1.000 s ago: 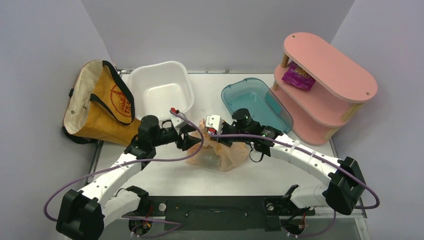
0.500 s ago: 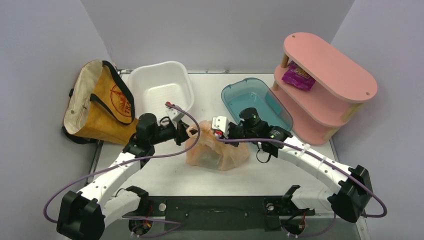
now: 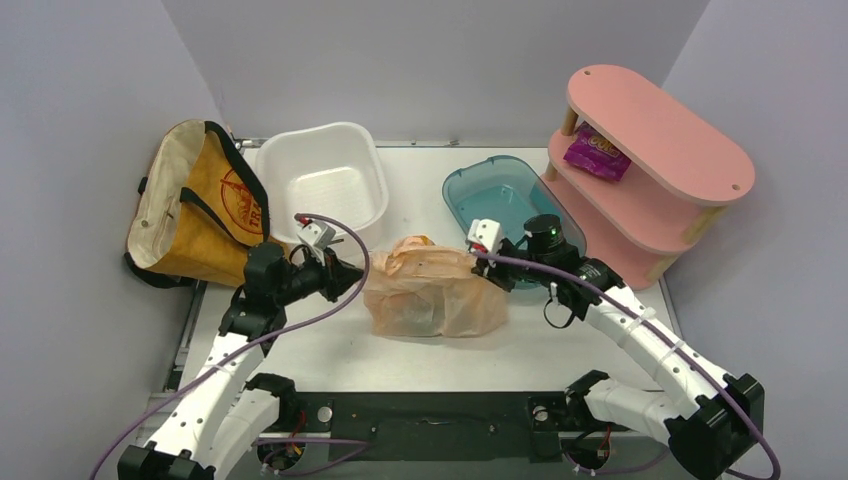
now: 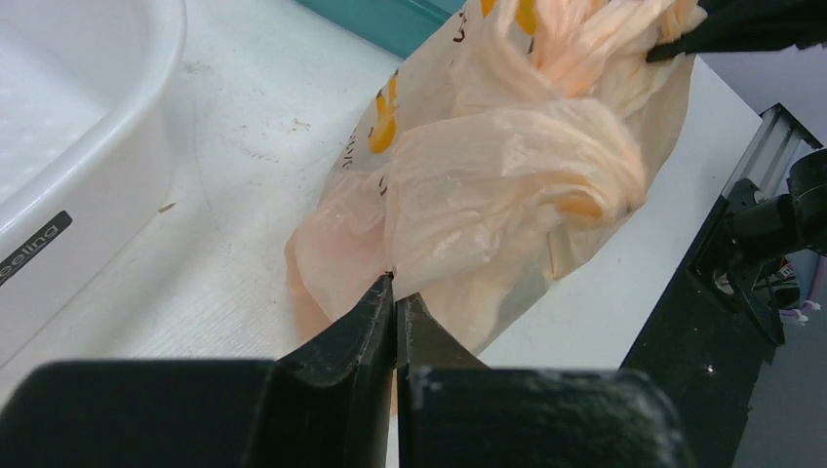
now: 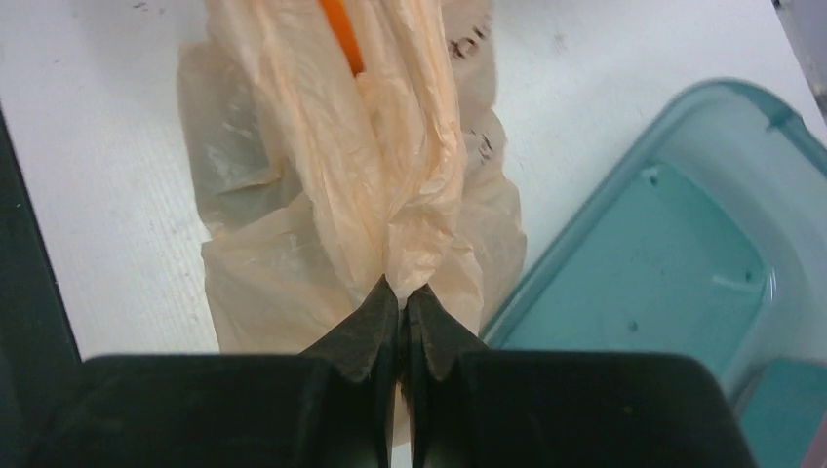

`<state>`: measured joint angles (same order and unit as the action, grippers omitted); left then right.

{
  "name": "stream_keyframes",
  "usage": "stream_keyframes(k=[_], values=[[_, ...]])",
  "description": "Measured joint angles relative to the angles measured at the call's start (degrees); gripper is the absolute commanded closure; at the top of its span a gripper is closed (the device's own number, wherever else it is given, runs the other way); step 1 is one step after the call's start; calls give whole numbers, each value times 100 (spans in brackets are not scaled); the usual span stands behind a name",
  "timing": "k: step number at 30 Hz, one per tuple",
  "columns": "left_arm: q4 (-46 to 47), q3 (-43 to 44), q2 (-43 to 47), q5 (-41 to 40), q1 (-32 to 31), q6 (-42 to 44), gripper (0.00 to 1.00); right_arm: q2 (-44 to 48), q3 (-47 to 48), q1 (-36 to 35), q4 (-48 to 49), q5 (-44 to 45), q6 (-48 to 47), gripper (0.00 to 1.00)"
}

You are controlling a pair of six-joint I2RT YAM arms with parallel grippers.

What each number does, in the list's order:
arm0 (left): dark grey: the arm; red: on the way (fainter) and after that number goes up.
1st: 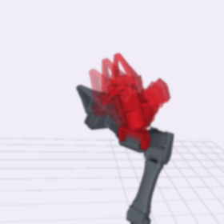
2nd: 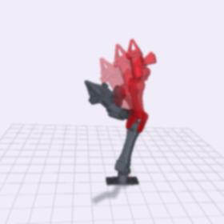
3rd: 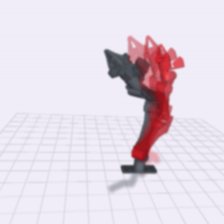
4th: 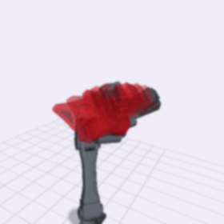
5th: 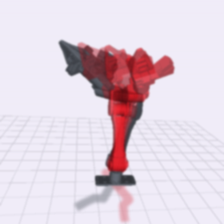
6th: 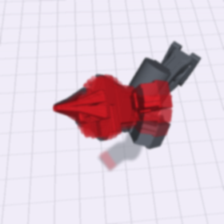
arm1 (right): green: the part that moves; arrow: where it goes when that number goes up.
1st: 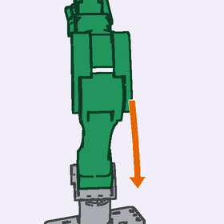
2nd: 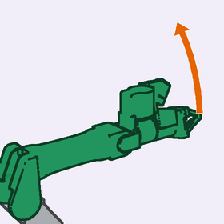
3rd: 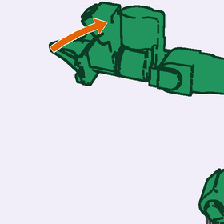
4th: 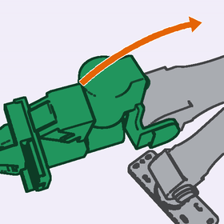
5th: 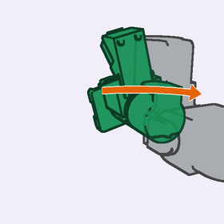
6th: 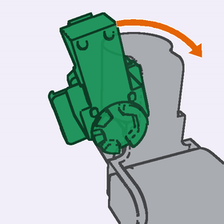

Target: Untie the knot of the grocery bags and take out the mixed food

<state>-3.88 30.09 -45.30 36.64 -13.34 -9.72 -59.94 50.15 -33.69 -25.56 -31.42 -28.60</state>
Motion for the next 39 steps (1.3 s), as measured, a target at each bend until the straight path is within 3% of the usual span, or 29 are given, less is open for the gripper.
stream_keyframes(k=[5,7,8,10,14,17,19,21,24,26,31,37,38,39], values=[[-352,0,291,-87,170,129,100,116,4,890,179,-48,793,100],[-446,0,352,-83,238,162,100,273,4,1023,289,-70,1054,82],[-494,0,380,-57,258,210,100,367,4,1032,317,-107,1161,67],[-619,0,459,-52,256,380,100,518,4,1021,326,-114,1342,51],[-798,4,577,-74,-116,787,100,520,4,588,442,92,1488,35],[-846,31,544,-83,-544,1038,100,337,85,-20,542,214,1473,31],[-881,81,481,-87,-667,1123,100,48,350,-378,540,313,1408,33],[-881,122,417,-101,-708,1193,100,-280,669,-599,562,437,1279,42],[-896,177,385,-170,-726,1248,100,-673,1060,-774,557,640,944,80],[-942,212,398,-240,-721,1283,100,-890,1281,-837,492,802,713,99],[-1255,234,645,-323,-343,1364,100,-975,1480,-592,352,1250,688,100],[-1797,243,1097,-114,785,1834,99,-839,1561,544,662,1241,1934,100],[-1926,284,1075,-39,846,2006,94,-826,1561,625,743,1200,2144,100],[-2074,367,999,44,868,2166,81,-817,1561,667,868,1117,2393,100]])
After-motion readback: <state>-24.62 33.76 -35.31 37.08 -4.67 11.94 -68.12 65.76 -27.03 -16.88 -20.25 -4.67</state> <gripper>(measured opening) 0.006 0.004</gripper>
